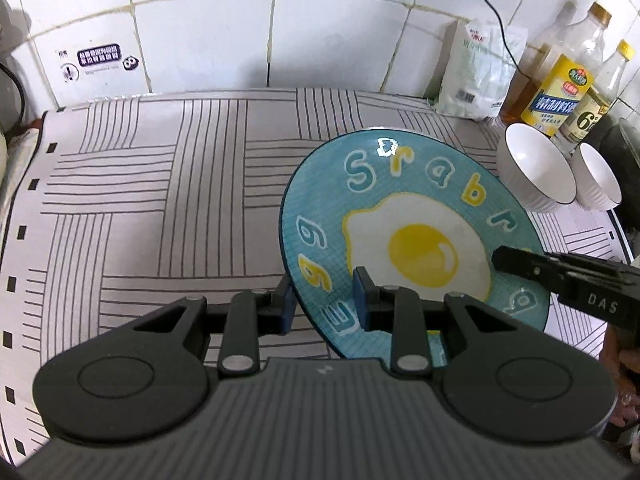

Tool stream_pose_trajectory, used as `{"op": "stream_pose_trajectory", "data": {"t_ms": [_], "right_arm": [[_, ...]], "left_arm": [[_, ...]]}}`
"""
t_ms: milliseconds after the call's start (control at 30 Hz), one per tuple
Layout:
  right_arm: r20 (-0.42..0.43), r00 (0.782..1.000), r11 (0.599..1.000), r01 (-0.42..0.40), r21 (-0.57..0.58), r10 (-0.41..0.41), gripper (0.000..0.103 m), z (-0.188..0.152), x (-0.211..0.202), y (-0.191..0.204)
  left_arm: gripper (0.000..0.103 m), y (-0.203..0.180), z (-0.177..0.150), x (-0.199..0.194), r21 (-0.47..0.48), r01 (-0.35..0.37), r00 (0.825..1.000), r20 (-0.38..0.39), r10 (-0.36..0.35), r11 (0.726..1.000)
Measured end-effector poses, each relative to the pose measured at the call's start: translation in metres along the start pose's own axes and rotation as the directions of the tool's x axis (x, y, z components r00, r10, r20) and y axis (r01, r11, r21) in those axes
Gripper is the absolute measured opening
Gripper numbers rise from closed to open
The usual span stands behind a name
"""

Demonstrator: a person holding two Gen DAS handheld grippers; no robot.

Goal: Organize plates and bowls
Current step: 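Lower the teal egg plate onto the pink-rabbit plate and release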

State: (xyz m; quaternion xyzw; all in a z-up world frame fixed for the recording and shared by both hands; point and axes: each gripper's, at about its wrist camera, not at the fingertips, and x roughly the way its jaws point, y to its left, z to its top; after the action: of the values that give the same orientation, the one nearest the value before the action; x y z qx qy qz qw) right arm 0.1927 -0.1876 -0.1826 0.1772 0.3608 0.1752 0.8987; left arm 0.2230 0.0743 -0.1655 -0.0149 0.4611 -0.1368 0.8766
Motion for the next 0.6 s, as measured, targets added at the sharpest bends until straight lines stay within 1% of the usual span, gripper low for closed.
{"op": "stream_pose_trajectory", "data": {"t_ms": [133, 367, 433, 600], "right_arm": [[-0.005, 0.999, 0.999, 0.037, -0.018, -0.037, 0.023, -0.002, 0.001, -0.001], [-0.006, 0.997, 0.996, 0.076, -0.048, -0.077, 0.024, 0.001, 0.005, 0.003], [-0.011, 0.994, 0.992, 0.105, -0.076, -0.106, 0.026, 0.002, 0.006, 0.008], [-0.02, 0.983, 0.974, 0.177, -0.141, -0.182, 0.028, 0.005, 0.008, 0.022]], "left_arm": [[0.027, 0.0, 0.003, 0.007, -0.016, -0.003, 1.0, -0.02, 0.003, 1.0], [0.028, -0.002, 0.011, 0.018, -0.044, -0.013, 0.999, -0.054, 0.011, 0.999], [0.029, -0.003, 0.011, 0.022, -0.052, -0.016, 0.997, -0.07, 0.012, 0.999], [0.03, -0.002, 0.011, 0.024, -0.057, -0.019, 0.998, -0.069, 0.015, 0.998]]}}
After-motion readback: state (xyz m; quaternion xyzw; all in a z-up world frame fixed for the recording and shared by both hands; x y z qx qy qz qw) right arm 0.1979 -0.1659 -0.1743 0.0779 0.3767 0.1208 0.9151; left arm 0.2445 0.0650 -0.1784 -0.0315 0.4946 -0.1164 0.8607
